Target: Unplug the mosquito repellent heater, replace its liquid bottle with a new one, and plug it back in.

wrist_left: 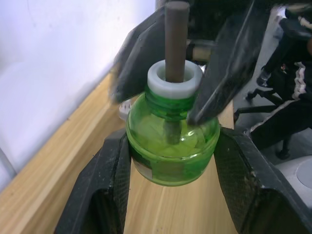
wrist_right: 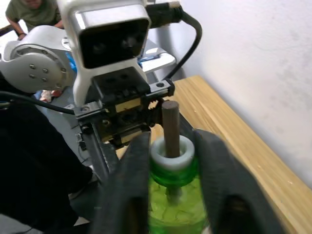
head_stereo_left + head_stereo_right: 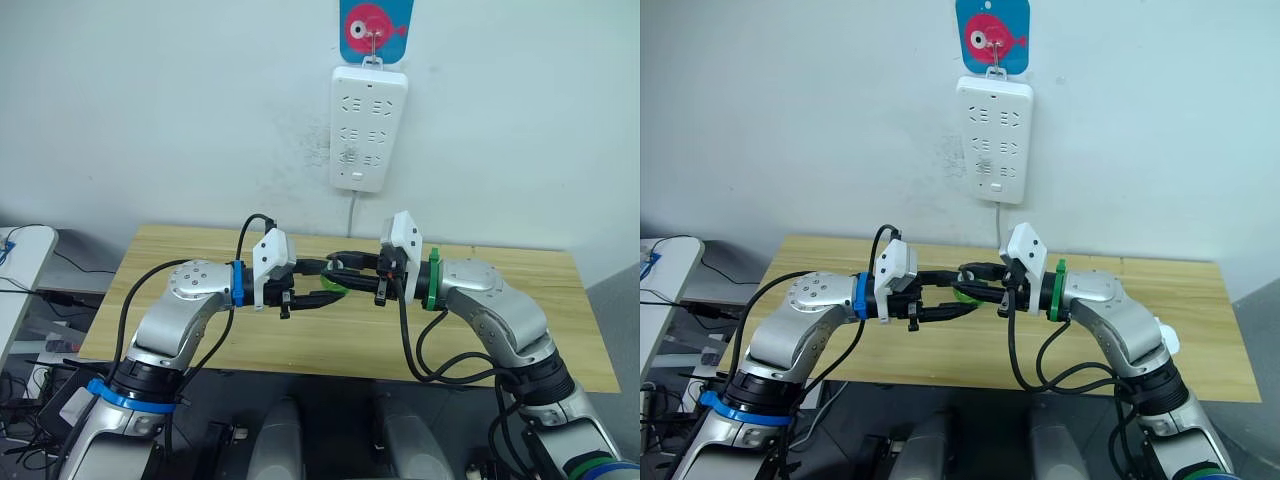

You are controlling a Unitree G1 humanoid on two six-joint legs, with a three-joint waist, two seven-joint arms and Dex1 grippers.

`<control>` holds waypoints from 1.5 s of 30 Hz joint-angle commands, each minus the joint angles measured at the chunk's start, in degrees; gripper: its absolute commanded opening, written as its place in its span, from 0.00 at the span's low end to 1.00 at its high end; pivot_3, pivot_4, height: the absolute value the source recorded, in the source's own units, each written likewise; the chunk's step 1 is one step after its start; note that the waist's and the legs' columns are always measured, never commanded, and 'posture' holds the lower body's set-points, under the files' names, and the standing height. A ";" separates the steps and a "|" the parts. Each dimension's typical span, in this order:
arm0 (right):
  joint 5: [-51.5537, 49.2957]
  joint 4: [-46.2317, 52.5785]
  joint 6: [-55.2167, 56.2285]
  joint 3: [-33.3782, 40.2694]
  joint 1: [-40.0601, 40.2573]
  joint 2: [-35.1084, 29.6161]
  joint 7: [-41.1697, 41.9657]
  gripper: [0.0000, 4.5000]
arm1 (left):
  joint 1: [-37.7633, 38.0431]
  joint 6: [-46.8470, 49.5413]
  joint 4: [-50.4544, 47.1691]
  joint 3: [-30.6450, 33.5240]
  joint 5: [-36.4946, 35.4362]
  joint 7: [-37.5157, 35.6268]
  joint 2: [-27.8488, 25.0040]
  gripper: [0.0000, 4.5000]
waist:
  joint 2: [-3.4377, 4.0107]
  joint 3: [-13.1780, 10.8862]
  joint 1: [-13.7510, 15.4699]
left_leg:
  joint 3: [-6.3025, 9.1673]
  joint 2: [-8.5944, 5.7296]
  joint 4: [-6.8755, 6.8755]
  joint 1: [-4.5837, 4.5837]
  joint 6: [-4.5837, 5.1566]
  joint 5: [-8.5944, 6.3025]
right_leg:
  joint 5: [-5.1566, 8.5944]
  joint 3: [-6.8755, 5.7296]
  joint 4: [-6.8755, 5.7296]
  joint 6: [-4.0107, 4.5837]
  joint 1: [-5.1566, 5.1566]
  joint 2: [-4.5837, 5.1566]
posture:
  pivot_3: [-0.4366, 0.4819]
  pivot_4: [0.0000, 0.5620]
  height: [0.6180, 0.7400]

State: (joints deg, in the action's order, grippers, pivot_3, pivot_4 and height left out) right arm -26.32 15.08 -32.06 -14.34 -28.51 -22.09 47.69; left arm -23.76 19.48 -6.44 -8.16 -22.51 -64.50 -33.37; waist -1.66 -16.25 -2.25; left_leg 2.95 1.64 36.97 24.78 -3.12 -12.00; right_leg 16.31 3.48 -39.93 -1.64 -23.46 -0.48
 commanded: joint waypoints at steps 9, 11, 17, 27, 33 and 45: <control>-9.30 0.04 -9.40 11.90 -0.62 3.63 -7.49 0.19 | 2.26 -0.37 -5.35 2.15 -2.34 3.61 3.01 0.71 | -0.02 0.07 -0.07 | 0.00 0.02 0.01 0.00 0.00 0.00 | -0.01 0.01 -0.03 0.01 0.00 0.01 | 0.48 0.33 1.00; -12.77 -0.36 -12.96 16.13 -0.94 5.11 -11.02 0.19 | 3.27 -0.52 -6.66 2.67 -2.30 5.50 4.02 0.86 | -0.01 0.11 0.02 | 0.02 0.03 0.01 0.00 0.00 0.00 | -0.01 0.01 -0.06 0.02 0.00 0.08 | 0.48 0.33 1.00; -27.20 -1.77 -23.04 31.21 -3.00 12.69 -29.44 0.19 | 4.77 -4.65 -9.62 3.23 1.58 16.29 10.68 1.00 | -0.02 0.21 0.38 | -0.02 -0.03 0.03 0.00 -0.01 0.00 | -0.01 0.04 -0.05 0.02 0.02 0.10 | 0.47 0.33 1.00; -42.82 1.73 -28.12 35.24 -3.89 16.50 -47.18 0.19 | 1.11 -12.97 -5.42 -0.63 10.06 29.08 22.19 1.00 | 0.01 0.48 0.36 | -0.07 -0.08 0.01 0.00 0.02 0.00 | -0.02 0.10 -0.06 0.02 0.01 0.05 | 0.47 0.35 1.00; -46.95 2.23 -27.31 33.97 -4.09 15.87 -51.31 0.19 | -0.21 -14.12 -2.53 -1.45 10.96 31.05 24.77 1.00 | 0.03 0.53 0.22 | -0.06 -0.07 0.01 -0.01 0.02 0.00 | -0.02 0.08 -0.08 0.02 0.01 -0.01 | 0.46 0.35 1.00; -51.42 1.51 -24.56 32.29 -4.39 13.57 -54.29 0.19 | -2.09 -14.49 -0.54 -1.26 10.41 31.60 26.28 0.91 | 0.02 0.53 0.23 | -0.06 -0.07 0.01 0.00 0.02 0.00 | -0.02 0.09 -0.06 0.01 0.01 -0.04 | 0.46 0.35 1.00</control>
State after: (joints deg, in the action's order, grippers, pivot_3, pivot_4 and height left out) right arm -75.53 14.72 -57.87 18.02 -32.08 -8.16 -6.54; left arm -25.39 5.72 -5.96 -9.24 -11.44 -33.07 -7.54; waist -1.64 -15.72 -2.01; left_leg 2.89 1.57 36.98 24.78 -3.10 -12.00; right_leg 16.30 3.57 -40.00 -1.62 -23.45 -0.52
